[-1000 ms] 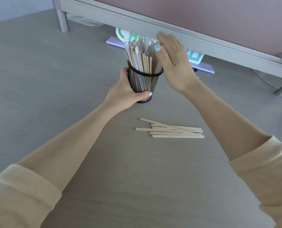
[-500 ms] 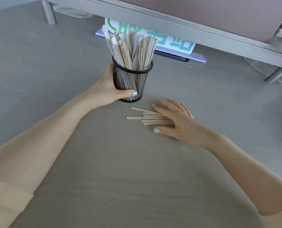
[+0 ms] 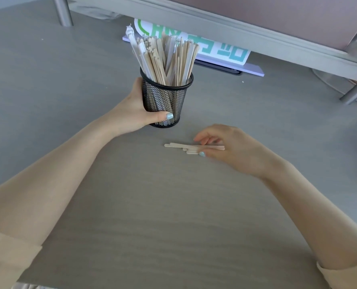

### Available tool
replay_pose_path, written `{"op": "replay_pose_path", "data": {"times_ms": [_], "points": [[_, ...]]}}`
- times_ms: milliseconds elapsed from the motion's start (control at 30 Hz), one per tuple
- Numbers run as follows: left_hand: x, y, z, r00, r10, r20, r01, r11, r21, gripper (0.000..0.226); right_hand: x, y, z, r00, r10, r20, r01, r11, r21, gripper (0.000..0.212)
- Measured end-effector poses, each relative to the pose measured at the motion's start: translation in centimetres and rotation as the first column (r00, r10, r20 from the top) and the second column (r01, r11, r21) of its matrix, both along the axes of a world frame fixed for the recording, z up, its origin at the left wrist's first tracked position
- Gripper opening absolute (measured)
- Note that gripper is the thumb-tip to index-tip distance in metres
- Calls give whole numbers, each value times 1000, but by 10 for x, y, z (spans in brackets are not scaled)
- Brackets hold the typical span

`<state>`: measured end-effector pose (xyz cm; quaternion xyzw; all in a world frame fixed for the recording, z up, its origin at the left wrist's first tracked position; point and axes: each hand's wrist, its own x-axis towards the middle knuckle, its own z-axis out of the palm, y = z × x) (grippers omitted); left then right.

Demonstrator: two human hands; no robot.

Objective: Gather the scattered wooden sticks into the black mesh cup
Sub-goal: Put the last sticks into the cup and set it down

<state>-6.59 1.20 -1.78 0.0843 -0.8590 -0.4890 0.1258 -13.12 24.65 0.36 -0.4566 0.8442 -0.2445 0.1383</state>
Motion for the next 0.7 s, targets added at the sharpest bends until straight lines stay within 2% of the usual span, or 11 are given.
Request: {"op": "replay_pose_path", "data": {"times_ms": [167,300,400,467,533,633,700], "points": [[0,0,0,1000,2,-4,-2,1000,-4,89,10,-3,9,986,11,-169,9,993,117,9],[0,0,-1,1000,4,-3,-4,1000,-15,88,13,-7,16,977,35,-209,16,971,238,13],[0,-1,-1,1000,5,-4,-5,1000,-15,88,13,-12,9,916,65,-395,68,947,314,19],[0,-1,-1,1000,3,-8,-3,1000,-15,88,15,-14,-1,862,66,-503,90,956,280,20],[0,0,-1,1000,8,-6,-8,1000,-16,87,14,-13,-10,840,67,-538,61,974,216,23],[0,1,-2,1000,9,-14,-9,1000,-12,87,8,-8,-14,864,66,-500,9,989,146,29],[-1,-1,-2,1000,0,-16,-1,1000,-14,88,4,-5,-15,900,72,-429,-27,993,112,24]]}}
